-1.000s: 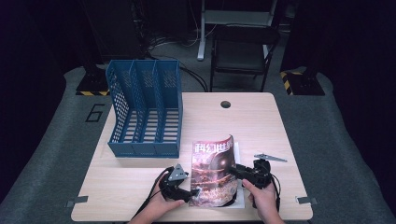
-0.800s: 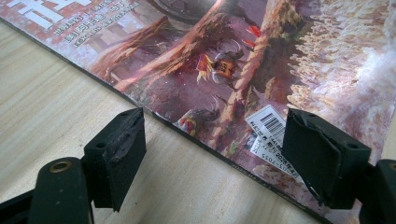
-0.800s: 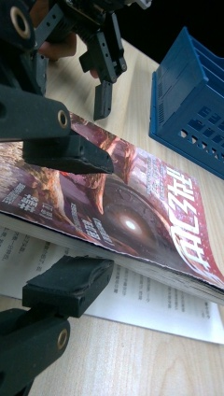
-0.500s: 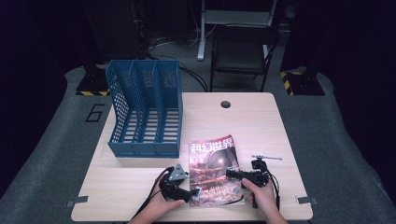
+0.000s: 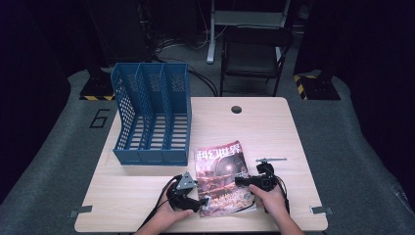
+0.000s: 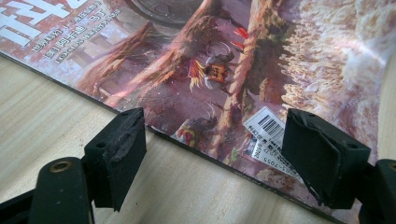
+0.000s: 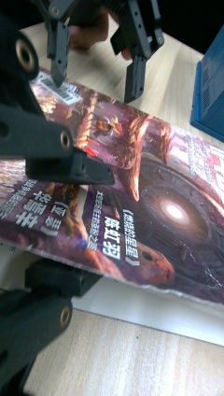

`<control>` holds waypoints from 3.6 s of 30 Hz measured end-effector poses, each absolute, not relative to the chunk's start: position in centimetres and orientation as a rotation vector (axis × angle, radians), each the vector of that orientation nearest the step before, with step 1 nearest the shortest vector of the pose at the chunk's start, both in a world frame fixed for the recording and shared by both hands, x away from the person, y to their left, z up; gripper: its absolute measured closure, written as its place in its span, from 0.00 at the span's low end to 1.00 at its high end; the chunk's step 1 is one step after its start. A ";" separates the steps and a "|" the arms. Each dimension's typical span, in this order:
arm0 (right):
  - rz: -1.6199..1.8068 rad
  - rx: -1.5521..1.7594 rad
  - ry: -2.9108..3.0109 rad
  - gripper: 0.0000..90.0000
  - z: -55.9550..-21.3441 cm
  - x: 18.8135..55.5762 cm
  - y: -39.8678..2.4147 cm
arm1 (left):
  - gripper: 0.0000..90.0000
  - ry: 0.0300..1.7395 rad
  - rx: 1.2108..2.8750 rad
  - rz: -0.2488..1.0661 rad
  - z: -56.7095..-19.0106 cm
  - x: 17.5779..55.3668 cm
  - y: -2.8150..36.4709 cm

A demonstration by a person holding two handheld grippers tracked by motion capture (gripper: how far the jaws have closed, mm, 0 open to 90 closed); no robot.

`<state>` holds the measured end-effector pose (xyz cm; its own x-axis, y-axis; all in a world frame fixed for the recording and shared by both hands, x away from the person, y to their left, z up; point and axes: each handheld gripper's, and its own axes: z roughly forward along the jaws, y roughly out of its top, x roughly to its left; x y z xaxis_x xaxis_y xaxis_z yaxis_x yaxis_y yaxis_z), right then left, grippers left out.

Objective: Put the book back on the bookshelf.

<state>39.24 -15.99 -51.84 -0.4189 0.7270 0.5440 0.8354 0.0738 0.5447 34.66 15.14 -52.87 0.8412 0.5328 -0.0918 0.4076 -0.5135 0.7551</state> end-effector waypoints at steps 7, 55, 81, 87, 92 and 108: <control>-1.274 -1.547 -2.179 0.88 -52.0 38.7 -16.2 | 0.24 0.693 2.176 0.191 -52.9 34.6 15.2; -1.834 -1.467 -2.192 0.95 -50.0 32.1 -17.4 | 0.14 0.780 2.012 -0.080 -53.1 37.4 11.6; -1.459 -1.632 -2.165 0.65 -53.0 34.9 -18.5 | 0.55 0.835 2.024 0.074 -53.1 37.5 12.0; -1.373 -1.689 -2.129 0.55 -52.2 35.1 -19.8 | 0.58 0.856 2.005 0.059 -53.1 37.7 12.2; -1.372 -1.661 -2.085 0.53 -52.4 35.9 -20.9 | 0.63 0.878 1.980 0.011 -53.2 38.1 12.5; -1.412 -1.552 -2.157 0.62 -52.9 38.2 -20.8 | 0.69 0.886 1.963 -0.049 -53.3 38.8 12.8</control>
<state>38.25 -20.85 -52.85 -0.4612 0.6743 0.5767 0.7984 0.0317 0.6014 38.78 12.84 -53.28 0.7367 0.5626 -0.3752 0.6004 -0.2888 0.7457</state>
